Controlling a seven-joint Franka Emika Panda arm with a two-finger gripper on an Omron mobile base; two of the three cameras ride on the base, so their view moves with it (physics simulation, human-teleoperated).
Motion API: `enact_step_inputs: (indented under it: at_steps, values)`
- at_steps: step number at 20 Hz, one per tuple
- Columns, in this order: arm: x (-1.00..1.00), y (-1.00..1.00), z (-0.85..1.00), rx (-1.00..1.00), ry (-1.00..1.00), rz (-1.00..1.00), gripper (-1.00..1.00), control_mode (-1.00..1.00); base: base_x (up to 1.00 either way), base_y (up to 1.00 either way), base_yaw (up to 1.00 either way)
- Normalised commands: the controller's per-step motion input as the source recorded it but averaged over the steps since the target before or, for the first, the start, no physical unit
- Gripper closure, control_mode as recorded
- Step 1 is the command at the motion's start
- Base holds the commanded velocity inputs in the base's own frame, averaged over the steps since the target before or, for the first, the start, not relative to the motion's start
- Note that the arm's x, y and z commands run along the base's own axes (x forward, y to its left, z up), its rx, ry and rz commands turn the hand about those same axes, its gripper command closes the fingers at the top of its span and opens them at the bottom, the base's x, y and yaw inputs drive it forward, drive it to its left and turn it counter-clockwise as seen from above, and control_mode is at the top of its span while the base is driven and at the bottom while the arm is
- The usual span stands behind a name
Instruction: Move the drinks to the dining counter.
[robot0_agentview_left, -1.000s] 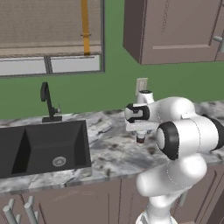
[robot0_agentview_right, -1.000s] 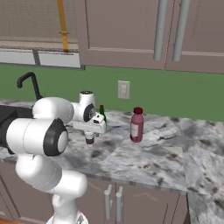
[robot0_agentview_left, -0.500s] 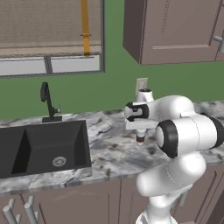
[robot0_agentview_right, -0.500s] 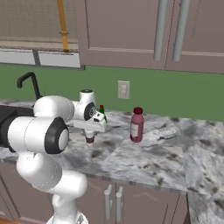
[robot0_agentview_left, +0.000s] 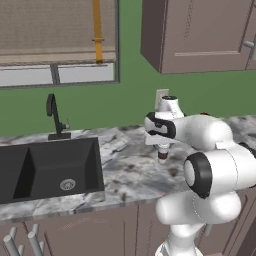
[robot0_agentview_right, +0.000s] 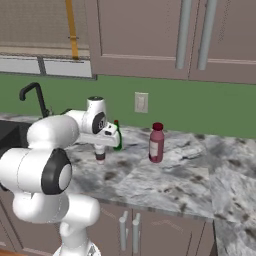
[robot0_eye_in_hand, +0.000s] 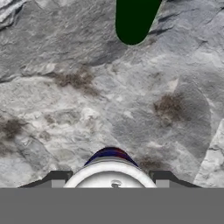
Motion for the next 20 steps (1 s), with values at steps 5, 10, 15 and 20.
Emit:
enact_step_inputs:
  at_steps: [5, 10, 15, 20]
  values:
    - [-0.44, -0.01, 0.61, 0.0, 0.0, 0.04, 1.0, -1.0, 0.0, 0.0, 0.0]
    - [-0.41, -0.11, 0.5, 0.0, 0.0, 0.06, 1.0, -1.0, 0.0, 0.0, 0.0]
    - [-0.33, -0.28, 0.38, 0.0, 0.0, 0.07, 1.0, -1.0, 0.0, 0.0, 0.0]
    - [-0.05, -0.02, 0.1, 0.0, 0.0, 0.02, 1.0, 1.0, -0.15, 0.09, 0.04]
